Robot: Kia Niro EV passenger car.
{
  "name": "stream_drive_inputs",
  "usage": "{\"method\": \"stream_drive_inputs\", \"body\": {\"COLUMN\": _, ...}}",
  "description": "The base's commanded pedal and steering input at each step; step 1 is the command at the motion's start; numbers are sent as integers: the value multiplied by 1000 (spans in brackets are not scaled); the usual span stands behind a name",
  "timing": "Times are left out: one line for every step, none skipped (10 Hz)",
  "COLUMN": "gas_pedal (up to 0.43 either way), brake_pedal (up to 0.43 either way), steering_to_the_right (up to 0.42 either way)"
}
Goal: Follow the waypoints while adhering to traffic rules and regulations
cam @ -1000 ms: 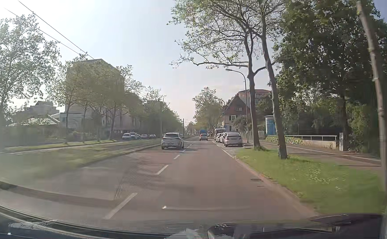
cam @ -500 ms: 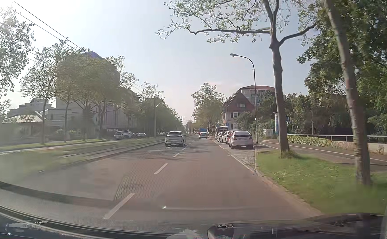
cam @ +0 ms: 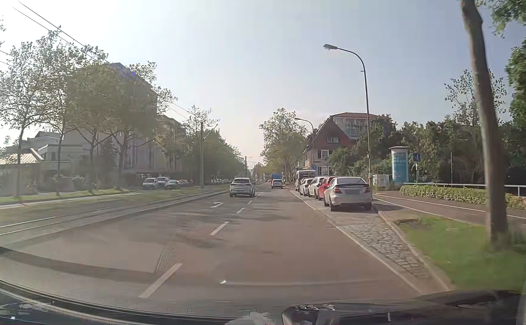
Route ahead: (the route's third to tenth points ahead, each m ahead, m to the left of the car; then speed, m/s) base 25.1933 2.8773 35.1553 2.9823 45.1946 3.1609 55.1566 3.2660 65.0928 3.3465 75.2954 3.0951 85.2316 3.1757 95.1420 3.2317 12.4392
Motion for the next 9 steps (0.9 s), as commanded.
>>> {"method": "stream_drive_inputs", "body": {"gas_pedal": 67, "brake_pedal": 0, "steering_to_the_right": -4}}
{"method": "stream_drive_inputs", "body": {"gas_pedal": 67, "brake_pedal": 0, "steering_to_the_right": -6}}
{"method": "stream_drive_inputs", "body": {"gas_pedal": 67, "brake_pedal": 0, "steering_to_the_right": -8}}
{"method": "stream_drive_inputs", "body": {"gas_pedal": 67, "brake_pedal": 0, "steering_to_the_right": -9}}
{"method": "stream_drive_inputs", "body": {"gas_pedal": 67, "brake_pedal": 0, "steering_to_the_right": -9}}
{"method": "stream_drive_inputs", "body": {"gas_pedal": 67, "brake_pedal": 0, "steering_to_the_right": -9}}
{"method": "stream_drive_inputs", "body": {"gas_pedal": 67, "brake_pedal": 0, "steering_to_the_right": -9}}
{"method": "stream_drive_inputs", "body": {"gas_pedal": 47, "brake_pedal": 0, "steering_to_the_right": -9}}
{"method": "stream_drive_inputs", "body": {"gas_pedal": 39, "brake_pedal": 0, "steering_to_the_right": -9}}
